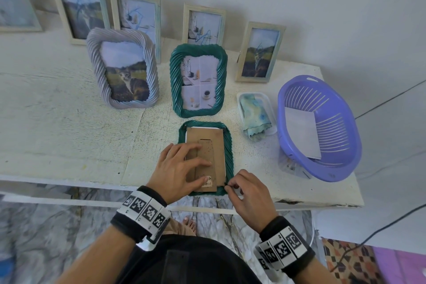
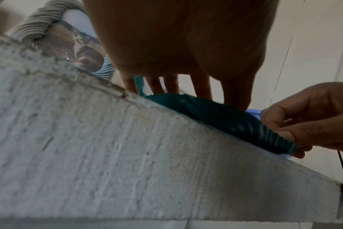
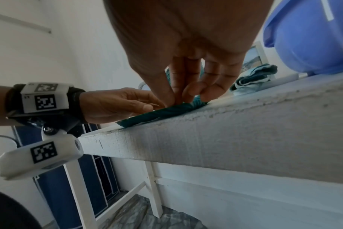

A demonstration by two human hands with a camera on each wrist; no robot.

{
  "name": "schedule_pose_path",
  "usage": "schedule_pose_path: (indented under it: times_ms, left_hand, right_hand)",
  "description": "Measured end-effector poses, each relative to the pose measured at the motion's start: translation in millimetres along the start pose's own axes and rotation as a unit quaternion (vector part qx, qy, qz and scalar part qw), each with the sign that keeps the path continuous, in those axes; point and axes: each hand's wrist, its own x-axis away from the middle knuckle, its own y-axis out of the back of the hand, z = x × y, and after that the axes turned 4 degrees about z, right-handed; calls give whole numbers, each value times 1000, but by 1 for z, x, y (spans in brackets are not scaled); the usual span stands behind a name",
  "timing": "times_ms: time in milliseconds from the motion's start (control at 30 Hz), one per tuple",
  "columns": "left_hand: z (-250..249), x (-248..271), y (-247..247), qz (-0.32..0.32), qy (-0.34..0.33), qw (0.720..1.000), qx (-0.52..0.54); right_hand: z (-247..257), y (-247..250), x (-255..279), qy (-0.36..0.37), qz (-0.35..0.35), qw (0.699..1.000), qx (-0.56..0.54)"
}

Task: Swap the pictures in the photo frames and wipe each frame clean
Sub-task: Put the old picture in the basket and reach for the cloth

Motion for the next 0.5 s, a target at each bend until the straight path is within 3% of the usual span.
schedule_pose_path:
  times_ms: [300, 400, 500]
  left_hand:
    - [-1, 0, 1, 6, -10, 1000, 5]
    - [1, 1, 5, 15, -17, 998, 50]
    - [12, 4, 11, -20, -4, 992, 121]
  right_hand:
    - [0, 11, -6, 58, 11, 995, 77]
    - [10, 11, -11, 69, 26, 994, 85]
    - [17, 6, -13, 81, 61, 991, 91]
